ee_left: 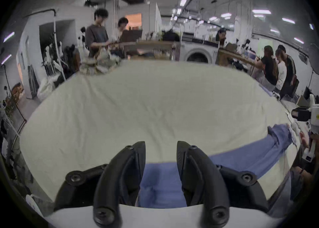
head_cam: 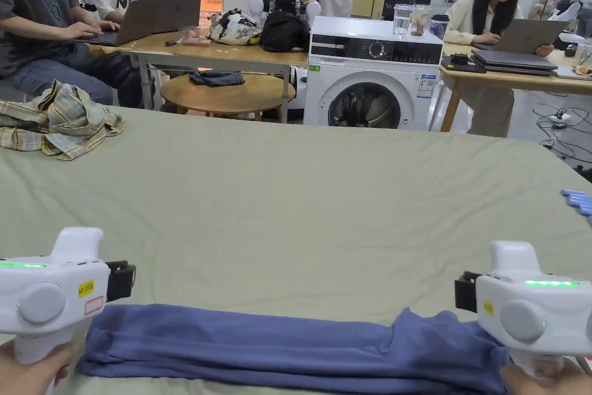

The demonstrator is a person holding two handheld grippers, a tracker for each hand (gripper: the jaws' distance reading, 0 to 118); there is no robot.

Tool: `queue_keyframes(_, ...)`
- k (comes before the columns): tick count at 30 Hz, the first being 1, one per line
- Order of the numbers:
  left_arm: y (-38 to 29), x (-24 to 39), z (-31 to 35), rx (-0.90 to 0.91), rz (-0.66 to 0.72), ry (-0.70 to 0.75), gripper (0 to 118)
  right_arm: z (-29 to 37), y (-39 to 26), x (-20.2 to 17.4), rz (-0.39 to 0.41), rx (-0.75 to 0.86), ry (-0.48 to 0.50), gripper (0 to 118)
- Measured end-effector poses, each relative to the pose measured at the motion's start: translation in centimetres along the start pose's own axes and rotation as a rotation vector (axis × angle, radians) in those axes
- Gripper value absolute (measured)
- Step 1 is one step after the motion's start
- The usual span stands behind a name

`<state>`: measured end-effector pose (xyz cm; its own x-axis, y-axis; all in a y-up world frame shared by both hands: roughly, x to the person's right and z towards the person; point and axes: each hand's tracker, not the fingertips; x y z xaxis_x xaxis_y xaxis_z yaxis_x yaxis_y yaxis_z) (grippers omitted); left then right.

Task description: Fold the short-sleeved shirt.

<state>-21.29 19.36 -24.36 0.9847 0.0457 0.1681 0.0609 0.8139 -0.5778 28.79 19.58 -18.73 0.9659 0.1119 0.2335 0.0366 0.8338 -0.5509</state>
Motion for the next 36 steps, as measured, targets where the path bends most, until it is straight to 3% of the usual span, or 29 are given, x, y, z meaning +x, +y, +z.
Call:
queue_keyframes(5,0.5,3.5,1.4,0.271,-0.048,0.027,34,1.6,-0.2,-4.3,-0.098,0.298,0.08,54)
queue_keyframes(7,0.4,3.5,0.6,0.359,-0.056,0.025,33,2.0,-0.3,-5.9,-0.094,0.368,0.069,36)
queue_keyframes(8,0.5,3.9,0.7,0.389,-0.058,0.02,27,2.1,-0.2,-7.0,-0.083,0.393,0.064,17)
queue_keyframes(10,0.5,5.0,1.2,0.412,-0.064,0.024,0,2.2,-0.2,-8.1,-0.087,0.42,0.075,1)
queue_keyframes(13,0.7,5.6,1.2,0.435,-0.059,0.108,0,2.2,0.1,-9.2,-0.113,0.427,0.087,0)
queue_keyframes(18,0.9,4.6,1.7,0.382,-0.026,0.087,0,2.0,0.2,-10.1,-0.097,0.439,0.095,0)
queue_keyframes(23,0.7,0.6,1.8,0.18,-0.007,0.003,0,1.8,0.5,-10.8,-0.085,0.42,0.11,0)
queue_keyframes(28,-0.4,-5.2,-0.2,-0.07,0.104,-0.093,0,1.5,0.3,-12.7,-0.037,0.407,0.138,0)
queue_keyframes(30,-0.9,-7.1,-0.7,-0.142,0.181,-0.156,18,1.3,0.0,-13.5,-0.031,0.408,0.145,0)
queue_keyframes(32,-1.3,-9.0,-1.3,-0.204,0.274,-0.214,48,1.0,-0.3,-14.3,-0.026,0.399,0.158,0)
queue_keyframes(36,-1.7,-12.5,-2.9,-0.303,0.353,-0.341,75,0.4,-0.7,-15.4,-0.025,0.367,0.187,0)
